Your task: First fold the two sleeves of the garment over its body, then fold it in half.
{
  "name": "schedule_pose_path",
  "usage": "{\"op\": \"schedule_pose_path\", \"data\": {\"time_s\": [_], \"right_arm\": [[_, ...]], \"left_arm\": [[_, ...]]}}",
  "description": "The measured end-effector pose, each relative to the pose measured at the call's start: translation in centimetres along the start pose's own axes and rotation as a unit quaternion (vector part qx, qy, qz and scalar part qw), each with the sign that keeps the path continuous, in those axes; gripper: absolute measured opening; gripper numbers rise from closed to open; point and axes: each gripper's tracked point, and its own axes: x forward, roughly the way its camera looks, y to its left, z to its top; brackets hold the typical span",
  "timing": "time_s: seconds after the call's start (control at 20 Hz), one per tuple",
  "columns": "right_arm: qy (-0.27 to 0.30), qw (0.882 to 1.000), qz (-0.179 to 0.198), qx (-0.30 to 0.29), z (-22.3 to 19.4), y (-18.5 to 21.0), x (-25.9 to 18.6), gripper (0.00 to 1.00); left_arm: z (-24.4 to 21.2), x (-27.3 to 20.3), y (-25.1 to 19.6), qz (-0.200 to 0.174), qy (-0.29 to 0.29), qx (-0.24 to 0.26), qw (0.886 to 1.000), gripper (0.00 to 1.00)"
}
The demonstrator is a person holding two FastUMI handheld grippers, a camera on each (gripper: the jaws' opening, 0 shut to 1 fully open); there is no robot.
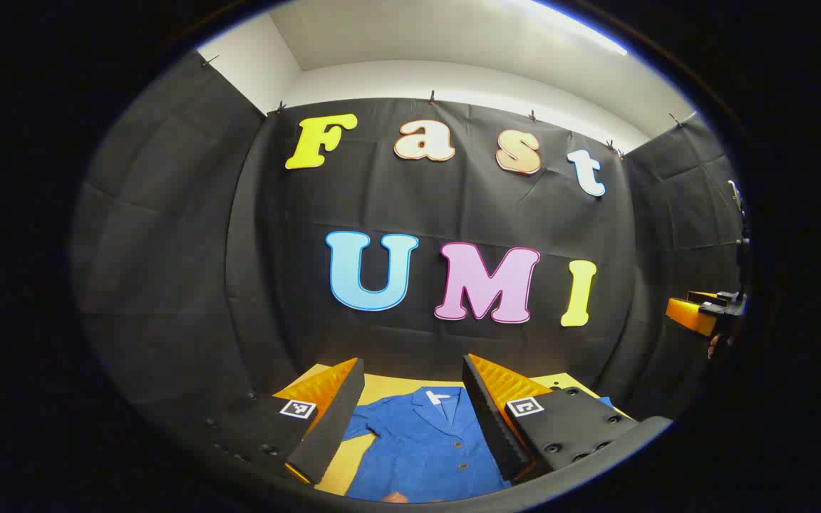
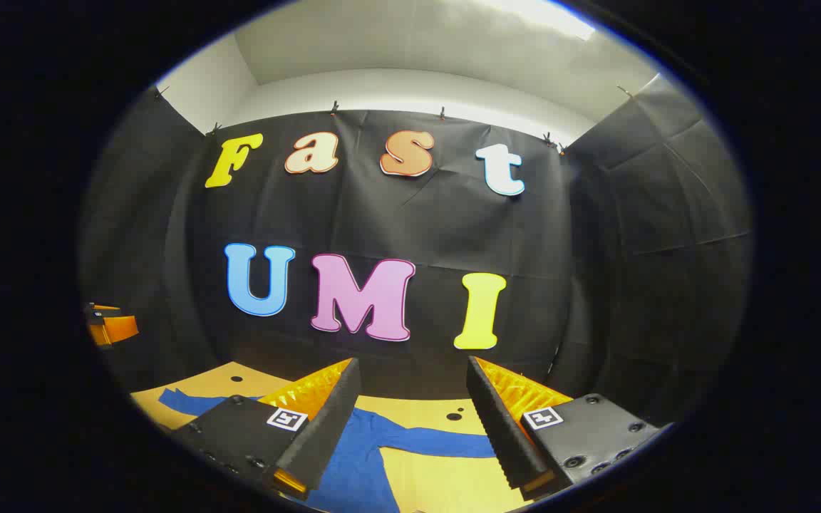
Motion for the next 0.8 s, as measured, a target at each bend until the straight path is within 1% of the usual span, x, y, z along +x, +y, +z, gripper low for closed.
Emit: {"op": "schedule_pose_path", "data": {"time_s": [0.05,0.1,0.15,0.2,0.25,0.3,0.35,0.4,0.5,0.6,0.7,0.75,0.8], "right_arm": [[0.001,1.0,0.0,-0.002,-0.1,-0.2,0.0,0.9],[0.008,1.0,0.009,0.0,-0.4,0.0,-0.1,0.9],[0.028,0.999,0.016,0.008,-1.6,0.1,-0.3,0.94],[0.052,0.998,0.018,0.017,-2.9,-0.1,-0.6,0.91],[0.064,0.998,0.011,0.026,-3.3,-0.6,-1.0,0.92],[0.062,0.998,-0.002,0.025,-3.2,-1.4,-1.0,0.94],[0.06,0.998,-0.015,0.023,-3.0,-2.3,-0.9,0.94],[0.056,0.998,-0.023,0.021,-2.8,-2.7,-0.9,0.9],[0.051,0.998,-0.024,0.019,-2.4,-2.9,-1.2,0.98],[0.048,0.999,-0.024,0.012,-2.2,-2.9,-1.1,0.91],[0.038,0.999,-0.022,0.003,-1.6,-2.6,-0.8,0.9],[0.034,0.999,-0.019,0.001,-1.4,-2.2,-0.7,0.94],[0.032,0.999,-0.013,0.003,-1.3,-1.7,-0.6,0.93]], "left_arm": [[0.0,0.1,0.0,-0.003,-0.001,-0.002,1.0,0.79],[-0.2,0.2,-0.1,-0.007,0.0,-0.004,1.0,0.79],[-0.3,0.4,-0.2,-0.01,0.003,-0.004,1.0,0.8],[-0.4,0.5,-0.3,-0.013,0.006,-0.003,1.0,0.79],[-0.3,0.7,-0.4,-0.017,0.007,-0.003,1.0,0.79],[-0.6,0.9,-0.7,-0.02,0.006,-0.001,1.0,0.79],[-0.5,0.8,-0.7,-0.022,0.005,0.002,1.0,0.79],[-0.1,0.9,-1.4,-0.023,0.003,0.005,1.0,0.79],[1.0,1.3,-2.0,-0.023,0.0,0.011,1.0,0.79],[1.4,1.1,-1.6,-0.02,-0.003,0.017,1.0,0.79],[1.9,0.8,-1.0,-0.014,-0.008,0.023,1.0,0.8],[2.1,0.8,-0.6,-0.009,-0.009,0.026,1.0,0.8],[2.0,0.9,-0.3,-0.006,-0.009,0.028,1.0,0.8]]}}
